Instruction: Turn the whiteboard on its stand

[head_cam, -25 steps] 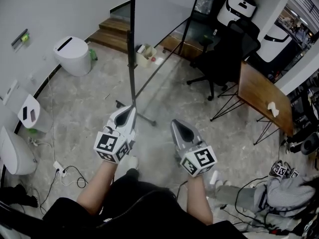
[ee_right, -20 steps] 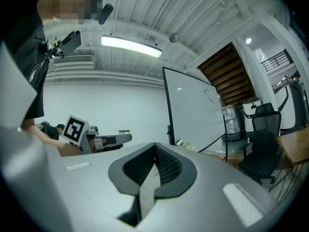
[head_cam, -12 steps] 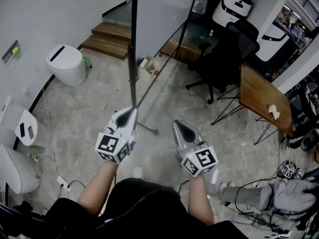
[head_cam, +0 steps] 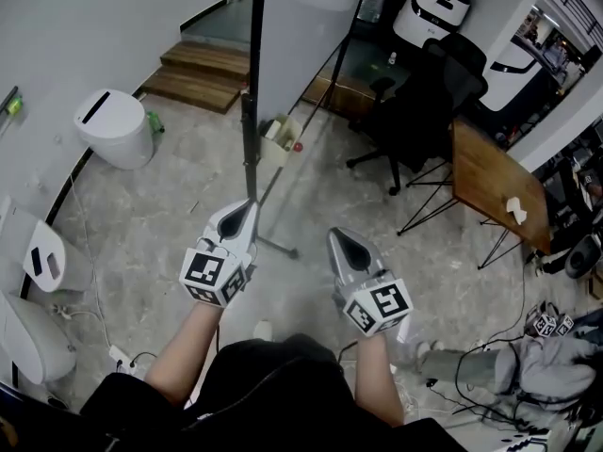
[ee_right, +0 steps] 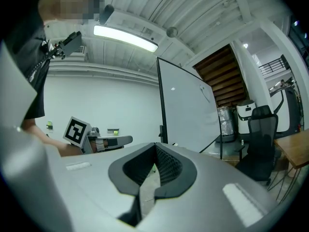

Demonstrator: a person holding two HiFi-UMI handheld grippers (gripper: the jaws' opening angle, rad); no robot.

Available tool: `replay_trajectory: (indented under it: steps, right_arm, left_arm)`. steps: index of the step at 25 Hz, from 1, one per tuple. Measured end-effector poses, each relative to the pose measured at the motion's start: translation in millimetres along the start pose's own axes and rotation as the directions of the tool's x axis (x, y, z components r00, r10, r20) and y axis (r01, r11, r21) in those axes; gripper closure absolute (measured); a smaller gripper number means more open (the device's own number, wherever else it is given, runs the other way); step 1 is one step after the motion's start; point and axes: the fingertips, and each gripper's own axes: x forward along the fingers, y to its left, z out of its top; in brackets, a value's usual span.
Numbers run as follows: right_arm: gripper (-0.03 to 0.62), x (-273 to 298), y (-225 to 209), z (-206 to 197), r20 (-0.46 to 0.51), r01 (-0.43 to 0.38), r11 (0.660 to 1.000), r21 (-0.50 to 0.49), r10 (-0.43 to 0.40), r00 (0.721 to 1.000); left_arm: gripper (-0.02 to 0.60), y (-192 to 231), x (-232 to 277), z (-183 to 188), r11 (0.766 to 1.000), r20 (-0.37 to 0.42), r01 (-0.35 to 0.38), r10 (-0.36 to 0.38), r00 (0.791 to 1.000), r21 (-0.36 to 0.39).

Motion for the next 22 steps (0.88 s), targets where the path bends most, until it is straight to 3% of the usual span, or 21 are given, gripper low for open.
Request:
replay_trajectory:
  steps: [9, 22]
  right_arm:
    - [0.585, 14, -17, 14, 0.06, 0.01, 1.0, -0.006, -0.01, 0.998]
    - [0.585, 51, -41, 21, 0.081, -0.061, 0.998, -0.03, 0.063, 0.995]
  left_arm:
    - [0.58, 18, 15, -12, 0.998, -0.015, -0.056, 0.056, 0.998, 0.025]
    - [0.577, 60, 44, -14, 0.979, -0.032, -0.195, 0.197, 0.98, 0.058]
